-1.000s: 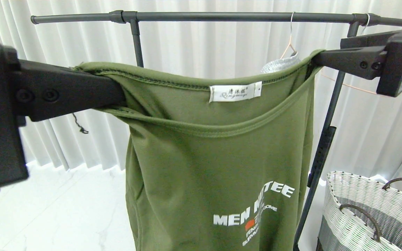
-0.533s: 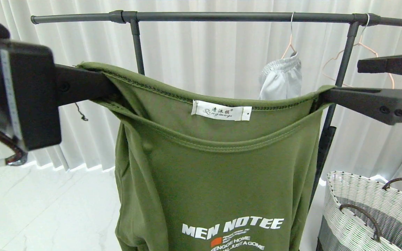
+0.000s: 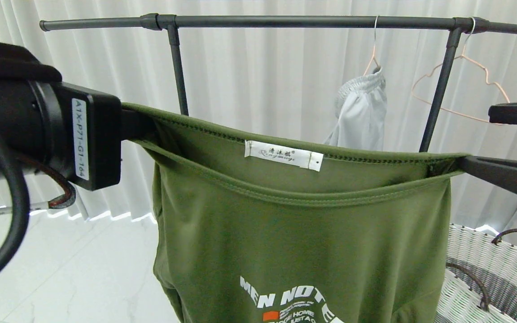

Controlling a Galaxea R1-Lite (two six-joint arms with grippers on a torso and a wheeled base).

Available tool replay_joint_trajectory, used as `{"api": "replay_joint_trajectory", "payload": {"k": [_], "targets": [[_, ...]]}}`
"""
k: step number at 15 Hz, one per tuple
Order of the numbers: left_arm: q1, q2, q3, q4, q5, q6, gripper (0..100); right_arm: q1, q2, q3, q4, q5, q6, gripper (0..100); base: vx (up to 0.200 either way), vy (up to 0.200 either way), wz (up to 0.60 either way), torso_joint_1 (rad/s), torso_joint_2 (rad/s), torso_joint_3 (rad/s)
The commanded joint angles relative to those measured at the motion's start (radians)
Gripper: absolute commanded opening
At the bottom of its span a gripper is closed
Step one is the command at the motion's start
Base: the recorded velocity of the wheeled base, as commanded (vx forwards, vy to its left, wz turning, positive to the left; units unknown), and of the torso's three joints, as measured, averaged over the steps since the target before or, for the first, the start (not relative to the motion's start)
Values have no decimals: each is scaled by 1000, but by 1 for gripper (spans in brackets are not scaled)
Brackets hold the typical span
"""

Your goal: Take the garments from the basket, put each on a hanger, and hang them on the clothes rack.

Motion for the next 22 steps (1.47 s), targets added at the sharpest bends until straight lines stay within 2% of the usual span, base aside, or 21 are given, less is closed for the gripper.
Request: {"api": "replay_joint_trajectory", "payload": {"k": [1, 3, 4, 5, 7, 8, 9, 11, 13, 15, 17, 18, 19, 21, 22], "targets": [[4, 3, 7, -1, 4, 0, 0, -1, -17, 19, -1, 7, 0, 100, 0, 0, 0, 0, 0, 0], [7, 3, 11, -1, 7, 0, 0, -1, -27, 36, -1, 37, 2, 100, 0, 0, 0, 0, 0, 0], [24, 5, 14, -1, 18, -2, 0, -1, -37, 46, 1, 83, 2, 100, 0, 0, 0, 0, 0, 0], [42, 9, 20, -2, 23, -2, 0, -1, -40, 53, 2, 99, 2, 100, 0, 0, 0, 0, 0, 0], [58, 9, 23, -2, 23, -2, 0, -3, -40, 59, 2, 94, 2, 100, 0, 0, 0, 0, 0, 0], [58, 9, 23, -2, 23, -2, 0, -30, -40, 74, 2, 83, 0, 100, 0, 0, 0, 0, 0, 0], [58, 5, 26, -1, 23, -2, 0, -92, -40, 89, 13, 69, -5, 100, 0, 0, 0, 0, 0, 0], [67, -15, 44, -1, 24, 9, 0, -271, -33, 106, 99, 26, -11, 100, 0, 0, 0, 0, 0, 0], [101, -52, 87, -1, 24, 52, 0, -437, -10, 108, 200, -47, -23, 100, 0, 0, 0, 0, 0, 0], [128, -87, 133, -2, 23, 73, 0, -553, 9, 158, 211, -124, -67, 100, 0, 0, 0, 0, 0, 0], [128, -107, 159, -1, 23, 73, 0, -601, 2, 250, 165, -133, -80, 100, 0, 0, 0, 0, 0, 0], [128, -123, 182, -1, 23, 73, 0, -619, -7, 361, 53, -135, -80, 100, 0, 0, 0, 0, 0, 0], [128, -129, 193, -2, 23, 73, 0, -632, -7, 419, -21, -142, -83, 100, 0, 0, 0, 0, 0, 0], [128, -138, 201, -2, 23, 73, 0, -676, 22, 593, -252, -197, -138, 100, 0, 0, 0, 0, 0, 0], [128, -138, 201, -2, 23, 73, 0, -693, 36, 639, -335, -201, -144, 100, 0, 0, 0, 0, 0, 0]]}}
